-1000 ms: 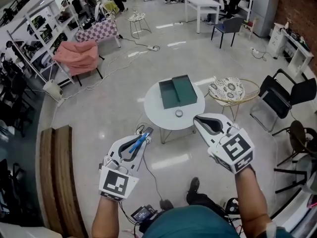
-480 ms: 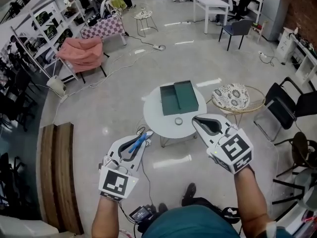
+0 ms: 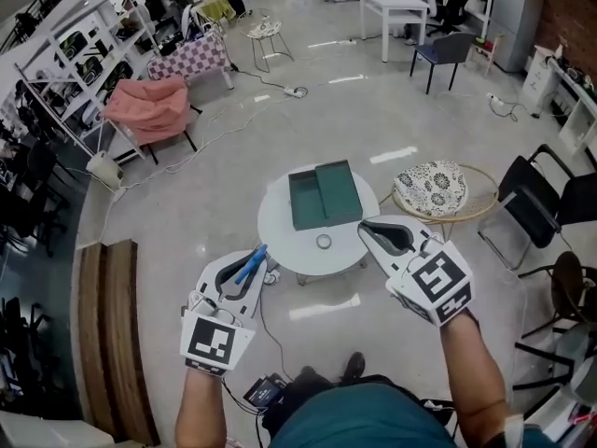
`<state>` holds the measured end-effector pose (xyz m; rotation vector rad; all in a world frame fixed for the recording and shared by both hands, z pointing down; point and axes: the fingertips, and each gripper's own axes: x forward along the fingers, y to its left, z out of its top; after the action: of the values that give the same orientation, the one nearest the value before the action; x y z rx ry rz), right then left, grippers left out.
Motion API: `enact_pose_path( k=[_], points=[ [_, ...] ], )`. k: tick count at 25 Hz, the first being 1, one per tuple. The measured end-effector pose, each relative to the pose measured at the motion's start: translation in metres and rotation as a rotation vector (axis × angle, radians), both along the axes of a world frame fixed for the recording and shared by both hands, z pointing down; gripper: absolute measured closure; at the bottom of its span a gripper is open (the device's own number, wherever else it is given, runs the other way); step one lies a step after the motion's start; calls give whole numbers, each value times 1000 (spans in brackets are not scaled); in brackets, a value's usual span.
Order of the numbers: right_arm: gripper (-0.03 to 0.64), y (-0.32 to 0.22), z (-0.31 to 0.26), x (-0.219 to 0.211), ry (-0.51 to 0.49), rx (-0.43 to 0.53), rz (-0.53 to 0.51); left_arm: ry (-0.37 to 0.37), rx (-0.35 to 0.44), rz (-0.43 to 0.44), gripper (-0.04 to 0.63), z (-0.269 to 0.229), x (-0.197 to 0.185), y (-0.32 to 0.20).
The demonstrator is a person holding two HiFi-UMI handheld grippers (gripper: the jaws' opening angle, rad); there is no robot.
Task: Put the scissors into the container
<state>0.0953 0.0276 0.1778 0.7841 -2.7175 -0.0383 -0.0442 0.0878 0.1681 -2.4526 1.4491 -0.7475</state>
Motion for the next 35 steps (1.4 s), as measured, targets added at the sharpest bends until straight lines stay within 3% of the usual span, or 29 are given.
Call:
enact_pose_path(
  k=[9,12,23,35],
  points=[
    [578,-53,5,30,25,4,55,27,22,27,543,-1,12,-79],
    [578,-81,5,27,30,14,89,35,25,41,543,5,1,-115],
    [578,-175,35,3,51,-14,162,39,-30,93,543,45,-27,-234],
    [578,-246,73,-9,62,-58,206,37,-107,120,543,91,-44,-314]
  ],
)
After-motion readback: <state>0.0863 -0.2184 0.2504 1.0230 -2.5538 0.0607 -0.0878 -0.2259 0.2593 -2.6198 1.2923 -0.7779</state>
